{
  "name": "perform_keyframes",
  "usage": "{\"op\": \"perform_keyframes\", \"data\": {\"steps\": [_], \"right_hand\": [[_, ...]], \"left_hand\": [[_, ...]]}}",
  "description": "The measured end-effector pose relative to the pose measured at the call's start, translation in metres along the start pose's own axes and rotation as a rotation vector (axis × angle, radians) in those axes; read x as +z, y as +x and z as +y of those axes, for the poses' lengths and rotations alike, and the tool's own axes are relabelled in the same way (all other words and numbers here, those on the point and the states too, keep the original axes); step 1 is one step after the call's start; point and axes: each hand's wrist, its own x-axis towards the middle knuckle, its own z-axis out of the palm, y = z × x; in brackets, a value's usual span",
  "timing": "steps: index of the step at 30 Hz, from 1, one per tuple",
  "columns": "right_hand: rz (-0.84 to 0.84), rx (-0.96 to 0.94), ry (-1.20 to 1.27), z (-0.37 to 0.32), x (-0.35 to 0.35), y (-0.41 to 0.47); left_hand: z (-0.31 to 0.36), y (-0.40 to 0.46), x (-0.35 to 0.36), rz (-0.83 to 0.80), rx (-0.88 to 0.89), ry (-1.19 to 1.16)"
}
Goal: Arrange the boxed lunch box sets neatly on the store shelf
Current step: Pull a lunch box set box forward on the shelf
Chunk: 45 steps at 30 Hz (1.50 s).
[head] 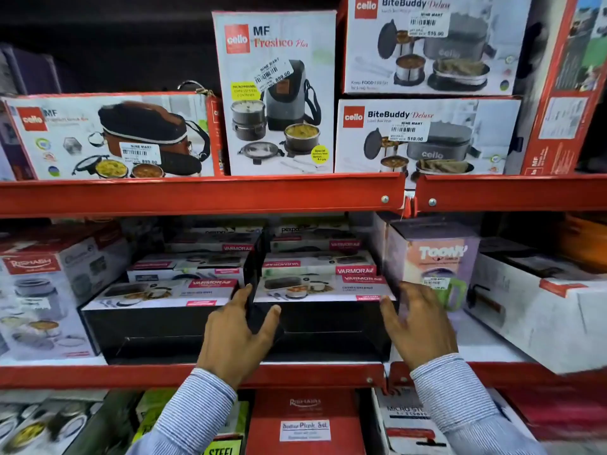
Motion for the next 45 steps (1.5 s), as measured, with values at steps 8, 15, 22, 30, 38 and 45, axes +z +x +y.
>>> {"op": "perform_keyframes", "data": {"steps": [8,15,22,30,38,45], "right_hand": [[-0.238,0.224,0.483,0.009,0.0,0.012],[-0.143,0.272,0.882,0.017,-0.024,0.009],[-0.066,0.227,0.941,0.025,-0.026,0.007],[-0.171,0.182,0.782,0.049,-0.001,0.005],[-0.27,0.244,0.582,0.064,0.035,0.001],[-0.231,0.267,0.58,0.069,0.044,-0.009]], "left_hand": [[0.009,0.002,0.001,-0.064,-0.159,-0.206],[0.013,0.002,-0.028,0.017,-0.166,-0.514],[-0.001,0.009,-0.019,0.096,-0.324,-0.648],[-0.02,-0.001,0.011,-0.023,-0.263,-0.511],[-0.025,-0.016,0.042,-0.117,-0.347,-0.41],[-0.032,-0.025,0.049,-0.132,-0.332,-0.39]]}}
